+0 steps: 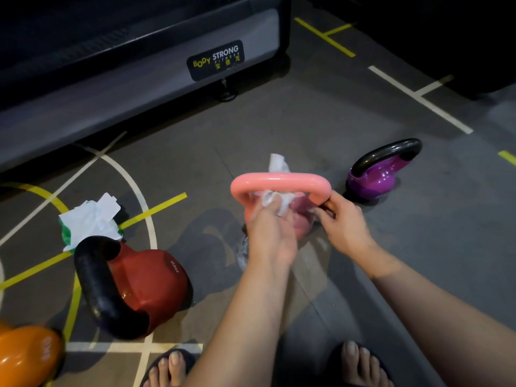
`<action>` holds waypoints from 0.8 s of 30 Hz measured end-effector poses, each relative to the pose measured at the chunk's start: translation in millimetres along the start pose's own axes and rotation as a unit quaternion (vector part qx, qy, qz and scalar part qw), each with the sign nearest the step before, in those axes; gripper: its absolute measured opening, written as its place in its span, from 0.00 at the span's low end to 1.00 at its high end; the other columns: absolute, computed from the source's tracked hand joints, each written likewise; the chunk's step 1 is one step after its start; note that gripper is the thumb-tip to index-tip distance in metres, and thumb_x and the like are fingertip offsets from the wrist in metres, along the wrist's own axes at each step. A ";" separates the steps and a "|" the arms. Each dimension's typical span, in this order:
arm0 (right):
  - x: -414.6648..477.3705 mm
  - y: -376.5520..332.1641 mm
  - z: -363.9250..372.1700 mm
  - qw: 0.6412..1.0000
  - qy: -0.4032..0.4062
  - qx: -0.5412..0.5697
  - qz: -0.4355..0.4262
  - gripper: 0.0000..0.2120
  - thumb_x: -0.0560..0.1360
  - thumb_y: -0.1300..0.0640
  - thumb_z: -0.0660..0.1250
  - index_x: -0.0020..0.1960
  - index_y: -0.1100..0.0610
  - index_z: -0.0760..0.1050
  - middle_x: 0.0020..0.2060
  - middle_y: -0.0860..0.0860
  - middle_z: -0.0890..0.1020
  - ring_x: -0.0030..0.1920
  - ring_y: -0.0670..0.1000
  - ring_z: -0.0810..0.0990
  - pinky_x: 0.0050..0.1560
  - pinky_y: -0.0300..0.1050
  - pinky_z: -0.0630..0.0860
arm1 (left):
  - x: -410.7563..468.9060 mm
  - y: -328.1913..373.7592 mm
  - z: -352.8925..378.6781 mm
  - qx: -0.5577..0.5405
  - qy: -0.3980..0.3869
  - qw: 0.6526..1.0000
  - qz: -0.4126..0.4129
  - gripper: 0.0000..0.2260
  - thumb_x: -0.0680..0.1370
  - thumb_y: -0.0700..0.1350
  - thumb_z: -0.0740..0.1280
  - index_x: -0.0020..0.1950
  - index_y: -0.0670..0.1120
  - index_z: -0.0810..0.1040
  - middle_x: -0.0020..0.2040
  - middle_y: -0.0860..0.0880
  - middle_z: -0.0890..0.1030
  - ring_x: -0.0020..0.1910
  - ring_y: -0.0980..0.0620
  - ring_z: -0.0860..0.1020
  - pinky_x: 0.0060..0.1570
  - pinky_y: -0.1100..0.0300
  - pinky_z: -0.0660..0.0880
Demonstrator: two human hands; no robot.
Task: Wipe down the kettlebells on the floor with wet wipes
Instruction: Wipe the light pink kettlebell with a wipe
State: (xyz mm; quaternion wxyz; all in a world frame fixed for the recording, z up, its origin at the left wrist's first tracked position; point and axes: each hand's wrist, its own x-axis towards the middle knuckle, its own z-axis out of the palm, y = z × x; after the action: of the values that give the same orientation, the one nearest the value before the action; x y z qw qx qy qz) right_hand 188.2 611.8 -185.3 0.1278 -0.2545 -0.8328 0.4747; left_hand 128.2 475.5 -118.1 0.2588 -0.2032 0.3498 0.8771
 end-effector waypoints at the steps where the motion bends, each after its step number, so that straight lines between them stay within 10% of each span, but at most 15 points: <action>1: 0.0 -1.1 -0.2 1.000 -0.002 0.011 0.002 0.13 0.76 0.61 0.73 0.59 0.52 0.81 0.50 0.45 0.87 0.51 0.36 0.83 0.55 0.32 0.76 | 3.9 9.9 -6.7 -0.029 0.019 0.999 0.005 0.13 0.84 0.33 0.55 0.61 0.42 0.77 0.62 0.40 0.82 0.51 0.48 0.83 0.50 0.57 0.79; 10: -2.6 -1.1 1.5 1.000 0.006 -0.005 0.008 0.14 0.76 0.64 0.72 0.60 0.55 0.81 0.50 0.46 0.86 0.50 0.36 0.82 0.51 0.23 0.72 | -10.3 -7.3 10.0 0.057 0.003 0.998 0.010 0.13 0.83 0.33 0.58 0.59 0.43 0.80 0.51 0.40 0.83 0.47 0.46 0.83 0.52 0.52 0.79; 16: -2.8 -3.5 -0.1 1.000 0.008 -0.020 0.009 0.11 0.77 0.61 0.73 0.58 0.53 0.81 0.46 0.45 0.86 0.43 0.28 0.79 0.45 0.21 0.70 | -1.5 6.3 -4.1 0.014 -0.021 0.999 -0.022 0.13 0.83 0.32 0.56 0.62 0.43 0.76 0.65 0.36 0.79 0.57 0.41 0.80 0.56 0.52 0.77; 21: -2.5 -6.4 -0.6 1.000 0.002 -0.001 0.015 0.12 0.76 0.55 0.75 0.59 0.50 0.81 0.50 0.46 0.87 0.52 0.42 0.84 0.55 0.39 0.78 | 5.0 20.3 -14.6 -0.064 0.047 0.997 -0.003 0.11 0.84 0.33 0.58 0.62 0.39 0.77 0.63 0.37 0.80 0.63 0.45 0.80 0.67 0.54 0.74; 24: -3.4 -6.1 -0.8 1.000 0.003 -0.023 0.011 0.12 0.77 0.59 0.73 0.59 0.52 0.81 0.49 0.46 0.87 0.48 0.38 0.82 0.48 0.26 0.73 | 2.2 11.4 -1.4 -0.021 0.034 0.999 0.020 0.10 0.84 0.33 0.59 0.57 0.41 0.79 0.58 0.40 0.82 0.57 0.46 0.81 0.63 0.54 0.77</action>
State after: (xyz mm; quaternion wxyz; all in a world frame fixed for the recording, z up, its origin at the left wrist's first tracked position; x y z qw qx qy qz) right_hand 189.5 607.9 -179.6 0.1189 -0.2678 -0.8404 0.4560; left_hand 119.9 468.1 -114.4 0.2251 -0.2312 0.3438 0.8819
